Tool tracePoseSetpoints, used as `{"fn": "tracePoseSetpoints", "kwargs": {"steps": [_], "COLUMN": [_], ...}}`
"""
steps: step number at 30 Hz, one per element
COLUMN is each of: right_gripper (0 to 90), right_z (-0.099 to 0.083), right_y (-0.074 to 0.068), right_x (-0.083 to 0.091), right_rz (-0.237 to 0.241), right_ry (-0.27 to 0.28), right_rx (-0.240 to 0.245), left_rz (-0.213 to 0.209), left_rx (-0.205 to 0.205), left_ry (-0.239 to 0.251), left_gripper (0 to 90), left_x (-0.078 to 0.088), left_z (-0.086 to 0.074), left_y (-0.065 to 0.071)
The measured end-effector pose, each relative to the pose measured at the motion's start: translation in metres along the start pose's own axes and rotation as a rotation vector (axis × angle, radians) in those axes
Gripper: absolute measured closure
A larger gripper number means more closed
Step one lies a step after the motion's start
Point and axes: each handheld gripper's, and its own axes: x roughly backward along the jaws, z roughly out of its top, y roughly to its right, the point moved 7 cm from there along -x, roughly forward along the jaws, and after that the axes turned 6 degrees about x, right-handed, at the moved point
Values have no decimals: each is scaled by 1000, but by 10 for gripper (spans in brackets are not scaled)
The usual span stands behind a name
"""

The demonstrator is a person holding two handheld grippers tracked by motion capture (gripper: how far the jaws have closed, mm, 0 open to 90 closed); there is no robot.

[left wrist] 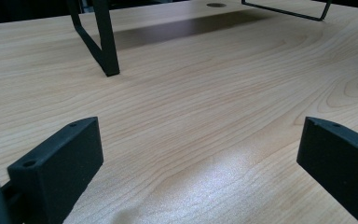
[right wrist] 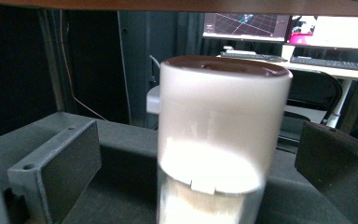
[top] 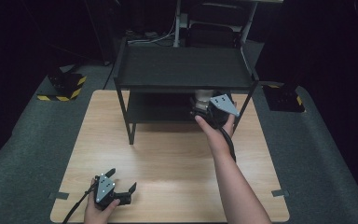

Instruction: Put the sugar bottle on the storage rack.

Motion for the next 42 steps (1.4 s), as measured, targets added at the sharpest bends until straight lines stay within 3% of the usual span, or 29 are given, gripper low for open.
{"fn": "tracePoseSetpoints", "kwargs": {"steps": [20,34,42], "right_gripper": [2,2,2], "right_z": [-38,-92,-122], "right_y": [3,7,8], "right_x": [71,126,145], "right_rz": [63,110,111], "right_ry": [41,20,-22], "right_rx": [60,70,53], "left_rz": [1,1,3], "left_rx": [-10,-11,-14], "left_ry": [1,3,5], "left_gripper": [5,5,5], "left_x": [1,1,1], "left_z": [0,-1,-1], "left_y": [1,1,2]}}
